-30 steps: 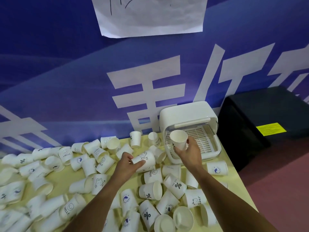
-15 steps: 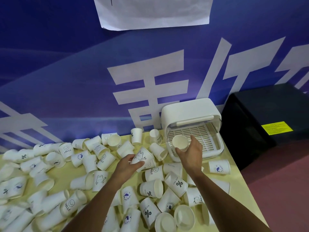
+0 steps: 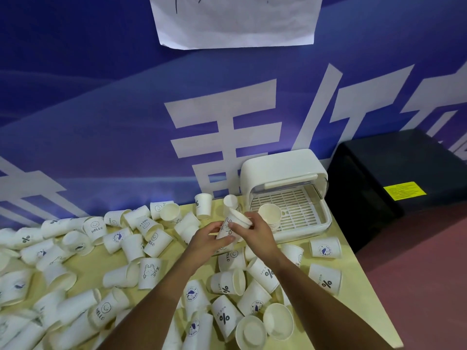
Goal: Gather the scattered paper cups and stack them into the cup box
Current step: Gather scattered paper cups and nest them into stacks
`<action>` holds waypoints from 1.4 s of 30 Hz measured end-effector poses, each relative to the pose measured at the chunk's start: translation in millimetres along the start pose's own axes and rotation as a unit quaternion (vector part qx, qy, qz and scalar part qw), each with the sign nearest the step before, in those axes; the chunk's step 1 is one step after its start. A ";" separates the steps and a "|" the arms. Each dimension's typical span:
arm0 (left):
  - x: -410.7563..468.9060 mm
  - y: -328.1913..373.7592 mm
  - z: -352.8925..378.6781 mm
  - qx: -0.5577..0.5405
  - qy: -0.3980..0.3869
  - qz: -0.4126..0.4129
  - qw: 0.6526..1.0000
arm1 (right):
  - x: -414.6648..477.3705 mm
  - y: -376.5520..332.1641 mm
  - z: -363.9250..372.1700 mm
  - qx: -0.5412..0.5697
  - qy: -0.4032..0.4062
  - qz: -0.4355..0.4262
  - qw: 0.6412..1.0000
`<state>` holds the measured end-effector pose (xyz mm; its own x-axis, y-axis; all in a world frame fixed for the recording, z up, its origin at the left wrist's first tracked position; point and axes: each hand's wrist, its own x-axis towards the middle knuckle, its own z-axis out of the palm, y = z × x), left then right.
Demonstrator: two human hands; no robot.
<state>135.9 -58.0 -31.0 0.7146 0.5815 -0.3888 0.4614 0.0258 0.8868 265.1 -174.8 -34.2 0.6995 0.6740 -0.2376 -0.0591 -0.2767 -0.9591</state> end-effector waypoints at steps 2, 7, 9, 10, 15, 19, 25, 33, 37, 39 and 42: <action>-0.7 -8.6 -6.5 0.033 0.001 -0.024 0.999 | 0.6 1.5 -6.2 -0.008 0.042 -0.028 0.999; -7.0 -41.2 -27.8 0.073 0.033 -0.064 0.995 | 12.1 3.6 -36.0 -0.107 0.174 -0.079 0.976; -9.3 -51.7 -32.8 0.074 0.045 -0.069 0.994 | 18.5 6.9 -42.6 -0.152 0.197 -0.077 0.965; -10.3 -55.6 -34.6 0.076 0.050 -0.070 0.993 | 20.7 8.5 -44.2 -0.168 0.202 -0.075 0.962; -13.5 -62.6 -43.7 0.075 0.062 -0.077 0.992 | 30.2 22.9 -44.1 -0.231 0.198 -0.056 0.951; -10.1 -60.5 -49.6 0.064 0.080 -0.070 0.992 | 35.2 29.1 -40.1 -0.277 0.171 -0.030 0.945; -12.7 -61.4 -60.0 0.051 0.109 -0.067 0.990 | 27.5 18.1 -9.3 -0.332 0.160 -0.120 0.922; -40.4 -83.6 -122.8 0.044 0.177 -0.078 0.980 | 29.3 -6.3 89.6 -0.346 0.000 -0.144 0.927; -61.4 -114.3 -171.2 0.043 0.230 -0.120 0.965 | 25.0 -10.7 156.0 -0.355 -0.061 -0.141 0.922; -71.5 -127.9 -188.9 0.042 0.256 -0.126 0.957 | 21.6 -9.9 183.5 -0.361 -0.087 -0.140 0.918; -83.0 -148.3 -214.8 0.053 0.281 -0.135 0.949 | 16.9 -3.1 222.5 -0.374 -0.128 -0.124 0.910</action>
<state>-104.8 64.6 -76.6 0.1838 0.9074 -0.3780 0.6594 0.1713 0.7320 118.6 -10.1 -69.4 0.4310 0.8902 -0.1476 0.6457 -0.4185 -0.6387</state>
